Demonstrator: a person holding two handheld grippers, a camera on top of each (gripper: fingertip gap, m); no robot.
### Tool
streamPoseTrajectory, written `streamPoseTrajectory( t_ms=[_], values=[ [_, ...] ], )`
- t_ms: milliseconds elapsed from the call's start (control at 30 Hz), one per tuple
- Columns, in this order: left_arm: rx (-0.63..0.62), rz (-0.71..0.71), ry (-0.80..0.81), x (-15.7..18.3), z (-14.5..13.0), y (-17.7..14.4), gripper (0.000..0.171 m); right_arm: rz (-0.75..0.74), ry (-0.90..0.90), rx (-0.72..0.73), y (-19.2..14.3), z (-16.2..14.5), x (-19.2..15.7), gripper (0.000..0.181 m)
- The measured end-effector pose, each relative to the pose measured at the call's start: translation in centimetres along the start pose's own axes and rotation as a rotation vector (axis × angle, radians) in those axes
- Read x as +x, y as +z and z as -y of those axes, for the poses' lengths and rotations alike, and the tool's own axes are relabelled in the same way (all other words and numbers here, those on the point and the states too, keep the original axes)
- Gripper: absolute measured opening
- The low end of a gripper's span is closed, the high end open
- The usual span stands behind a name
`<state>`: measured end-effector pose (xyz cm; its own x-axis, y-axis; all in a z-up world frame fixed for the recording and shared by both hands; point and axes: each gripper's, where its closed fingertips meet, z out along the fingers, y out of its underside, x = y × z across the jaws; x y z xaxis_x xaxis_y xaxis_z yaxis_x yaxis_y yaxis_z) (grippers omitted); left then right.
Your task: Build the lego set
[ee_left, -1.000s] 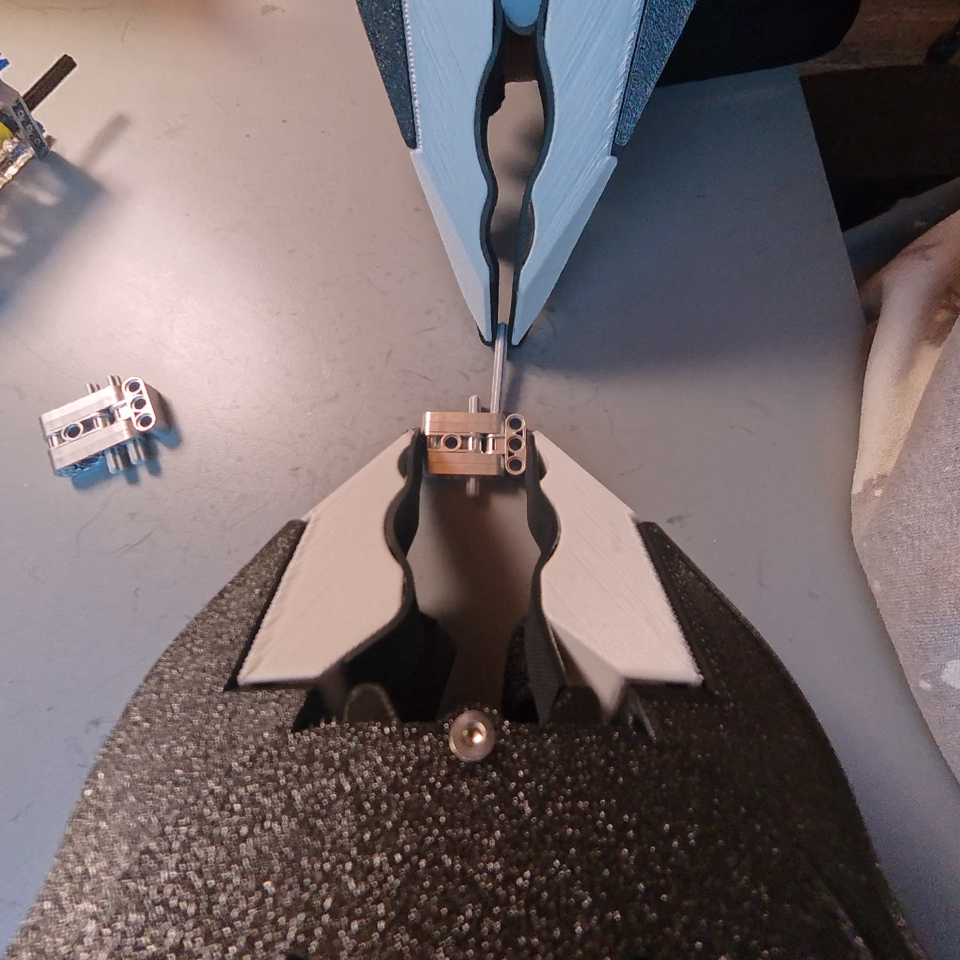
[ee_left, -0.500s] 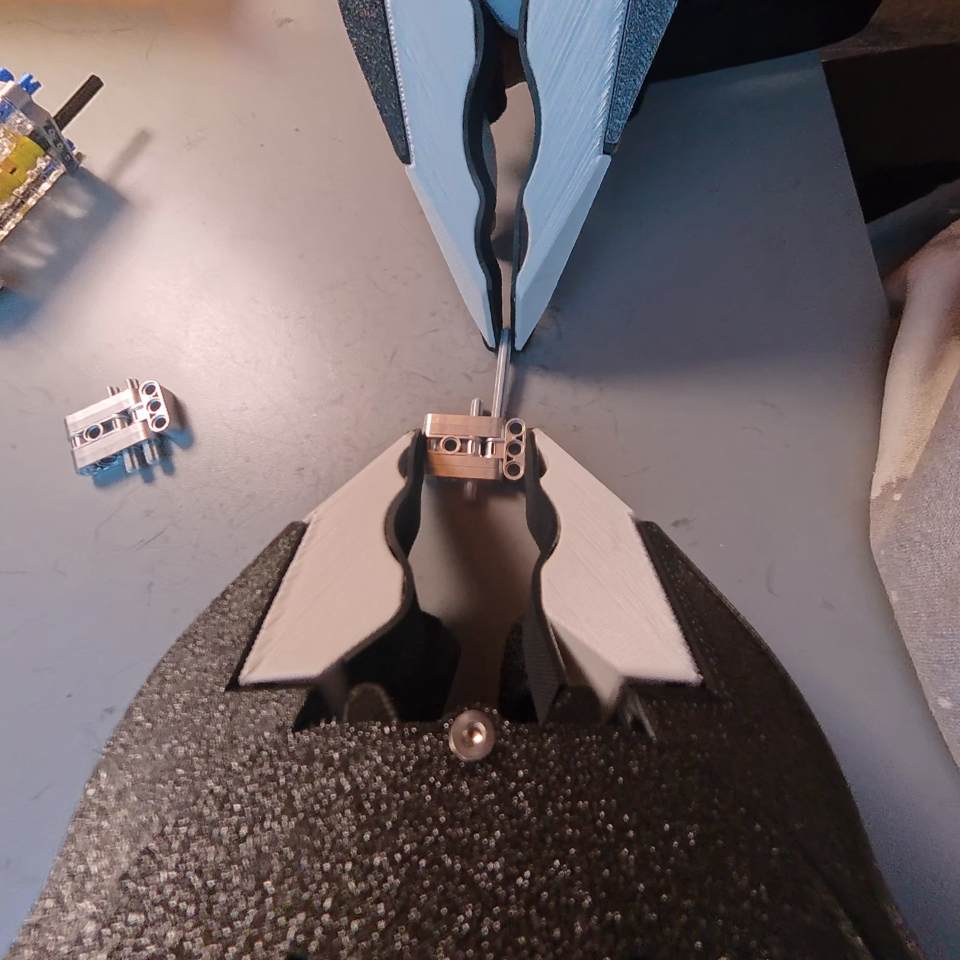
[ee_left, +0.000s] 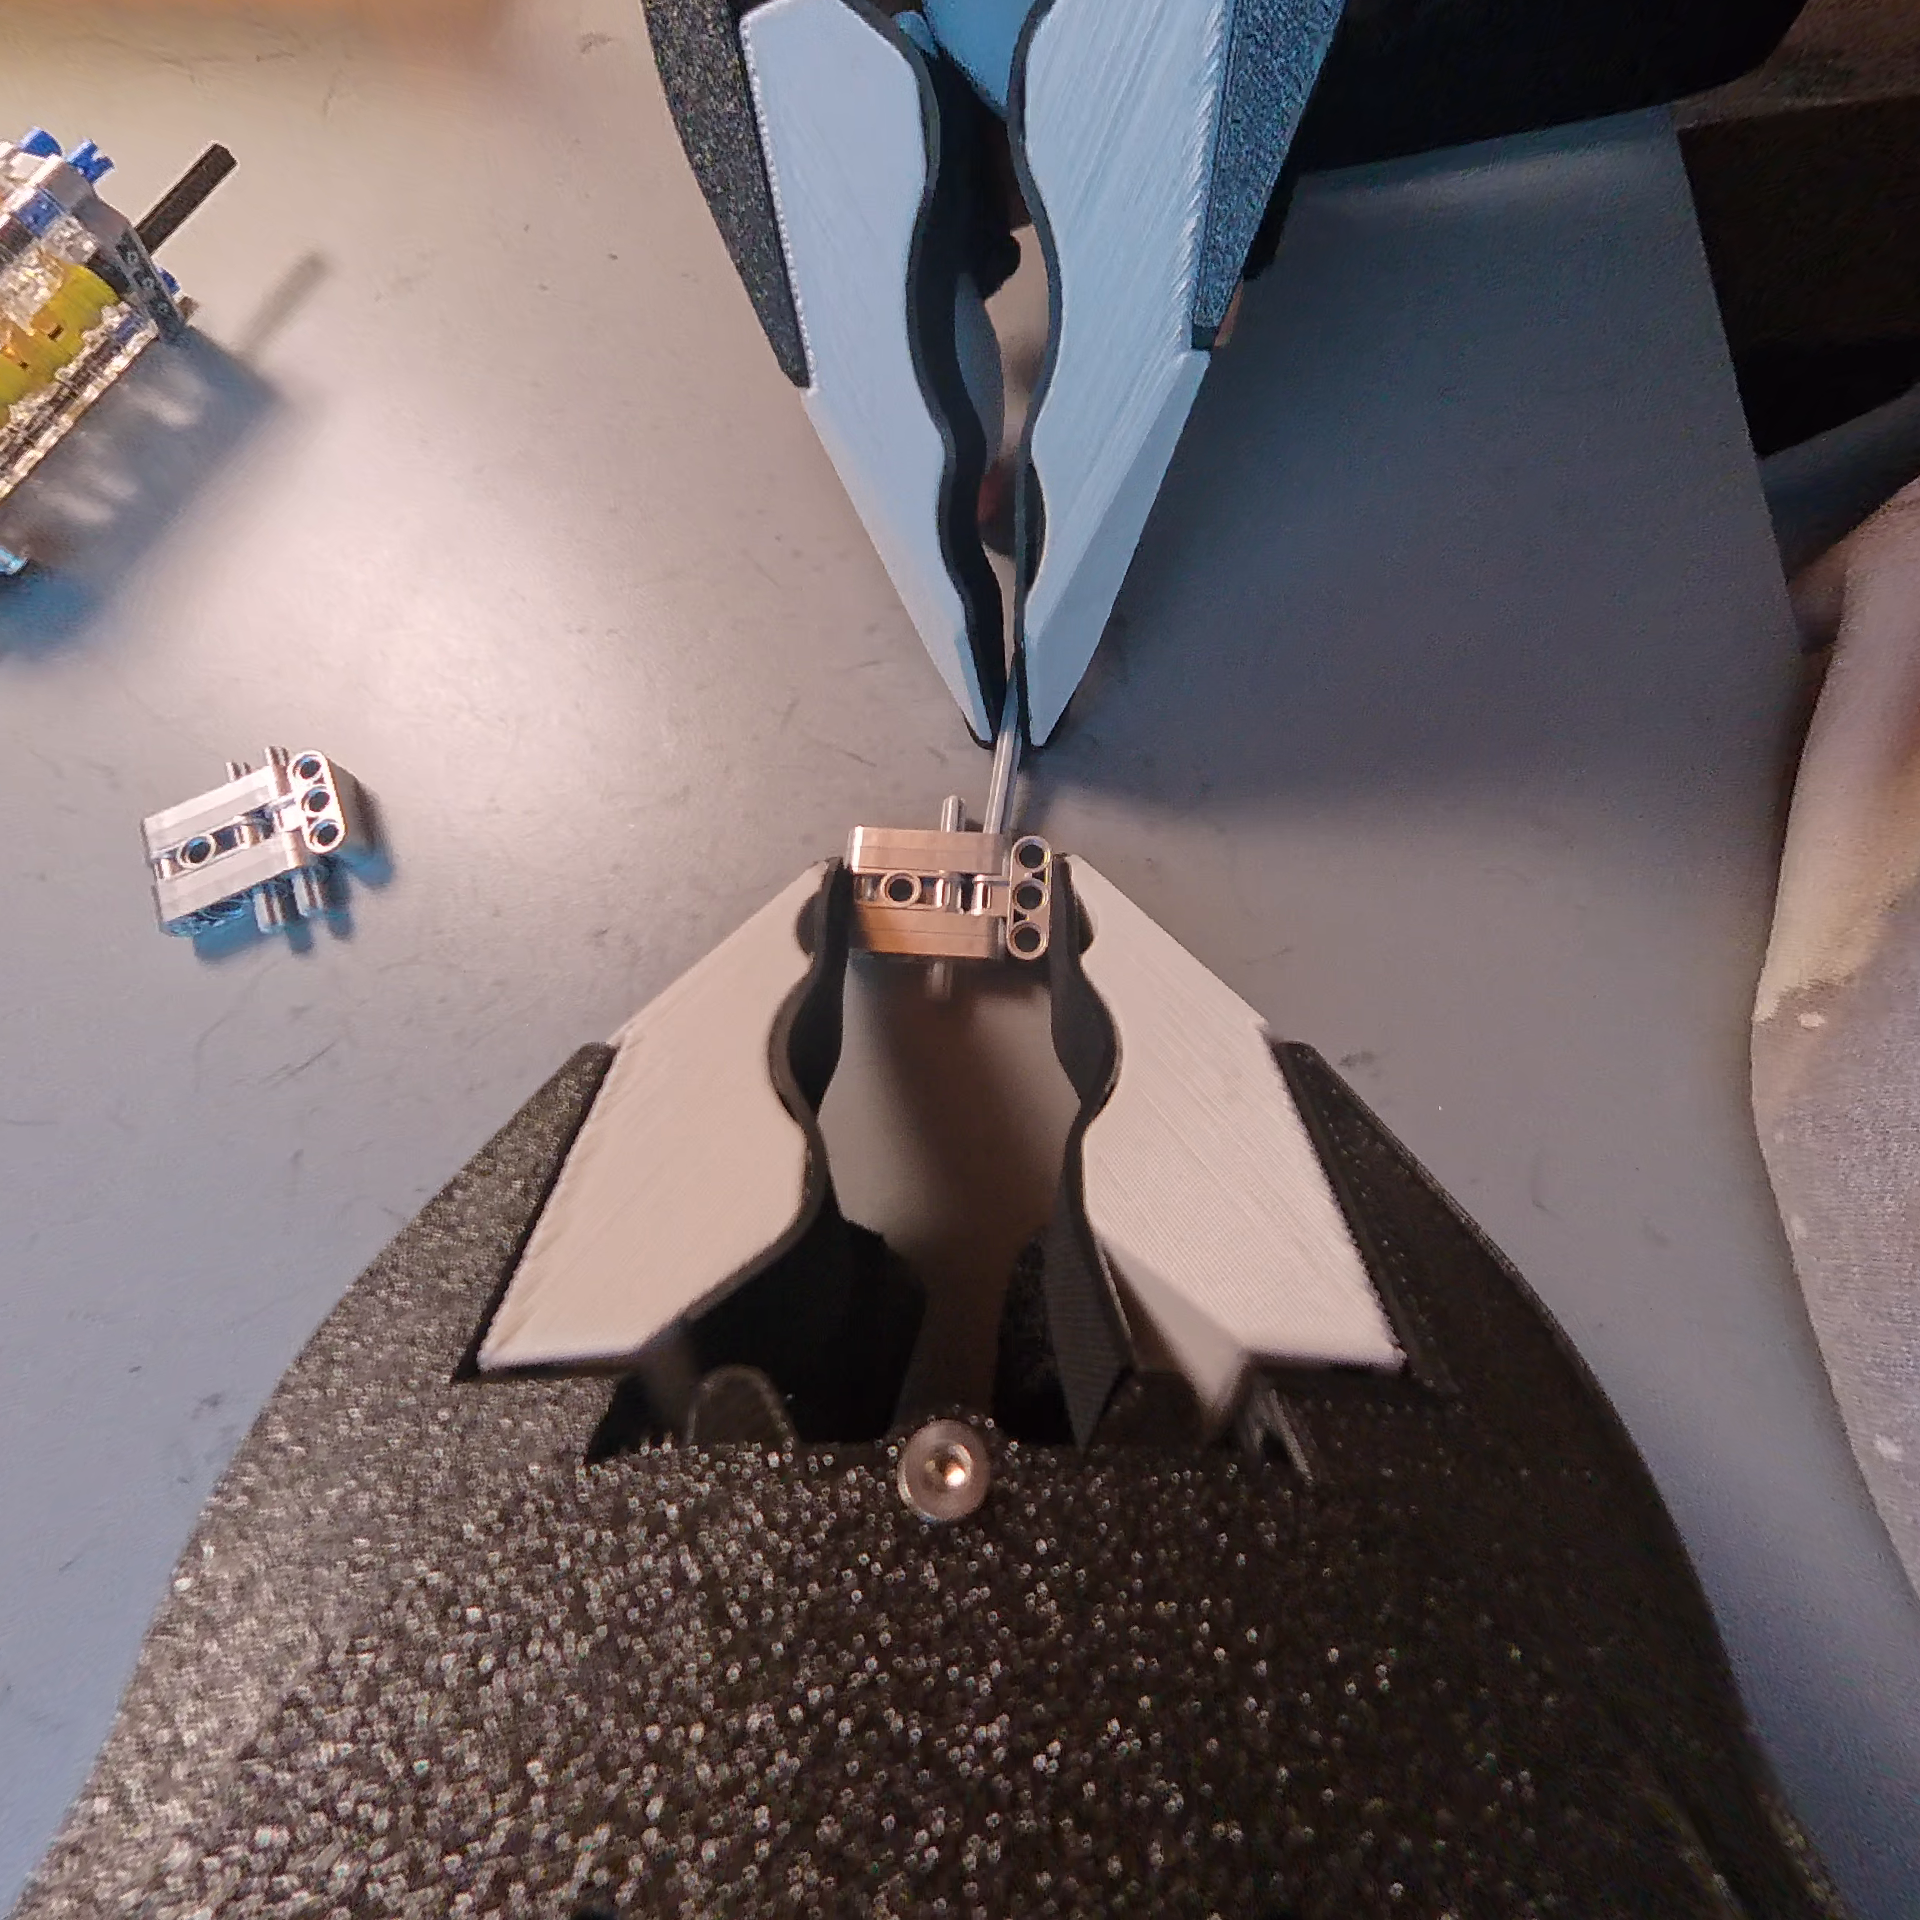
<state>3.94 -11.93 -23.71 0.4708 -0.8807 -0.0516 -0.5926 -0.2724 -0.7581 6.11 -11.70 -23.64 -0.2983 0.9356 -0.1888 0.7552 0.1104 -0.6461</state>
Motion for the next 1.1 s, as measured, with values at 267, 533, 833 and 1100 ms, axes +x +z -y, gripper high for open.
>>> streamPoseTrajectory(
  t_ms=[267, 533, 833, 1100],
  values=[
    [0.000, -0.004, -0.008, -0.1, 0.0, 0.0, 0.036, -0.040, -0.030, -0.002, 0.4, 0.5, 0.0, 0.000],
    [0.000, -0.016, 0.056, 0.8, 0.1, 0.1, 0.000, -0.084, -0.114, -0.004, 1.5, 1.7, -0.2, 0.000],
    [0.030, -0.017, 0.031, 0.3, 0.6, -0.2, 0.013, -0.124, -0.098, -0.008, 1.0, 1.3, 0.3, 0.001],
    [0.163, -0.086, -0.068, -0.6, 2.3, -2.7, 0.050, -0.164, -0.042, 0.046, -0.5, 1.1, 0.9, 0.002]
  ],
)
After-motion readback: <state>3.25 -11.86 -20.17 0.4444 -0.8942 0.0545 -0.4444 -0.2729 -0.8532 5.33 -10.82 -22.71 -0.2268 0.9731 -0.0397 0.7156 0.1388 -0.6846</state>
